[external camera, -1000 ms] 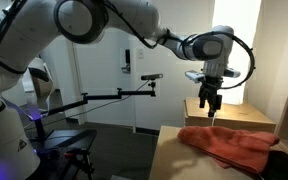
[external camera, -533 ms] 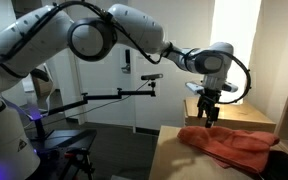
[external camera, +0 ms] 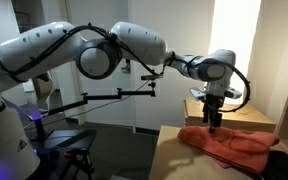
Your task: Use the orange towel to wipe the counter
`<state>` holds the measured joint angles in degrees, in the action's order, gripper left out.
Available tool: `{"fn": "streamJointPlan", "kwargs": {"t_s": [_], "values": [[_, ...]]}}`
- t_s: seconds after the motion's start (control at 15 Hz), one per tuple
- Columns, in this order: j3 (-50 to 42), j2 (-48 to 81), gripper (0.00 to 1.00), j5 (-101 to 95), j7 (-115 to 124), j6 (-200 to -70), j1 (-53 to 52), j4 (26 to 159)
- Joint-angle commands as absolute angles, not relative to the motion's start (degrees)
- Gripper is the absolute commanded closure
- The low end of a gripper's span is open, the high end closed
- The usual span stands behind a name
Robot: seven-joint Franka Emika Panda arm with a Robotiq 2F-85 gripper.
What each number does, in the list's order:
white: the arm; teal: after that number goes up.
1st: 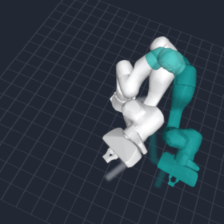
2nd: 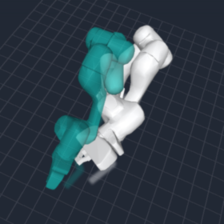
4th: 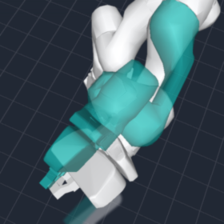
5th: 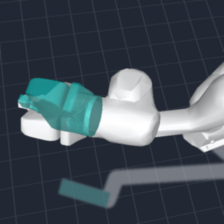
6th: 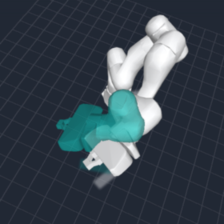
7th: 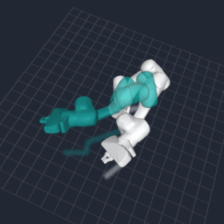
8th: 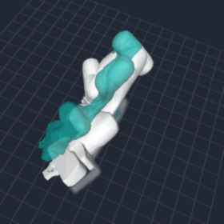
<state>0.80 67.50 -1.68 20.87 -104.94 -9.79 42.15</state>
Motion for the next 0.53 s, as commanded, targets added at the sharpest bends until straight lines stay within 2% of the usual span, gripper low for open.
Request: {"fn": "streamJointPlan", "kwargs": {"t_s": [0.0, 0.47], "values": [[-0.47, 72.45, 0.00, -0.52, 24.88, -103.46, -10.19, 33.75], [-0.53, 75.72, 0.00, -1.71, 31.02, -103.49, -10.03, 29.66]]}}
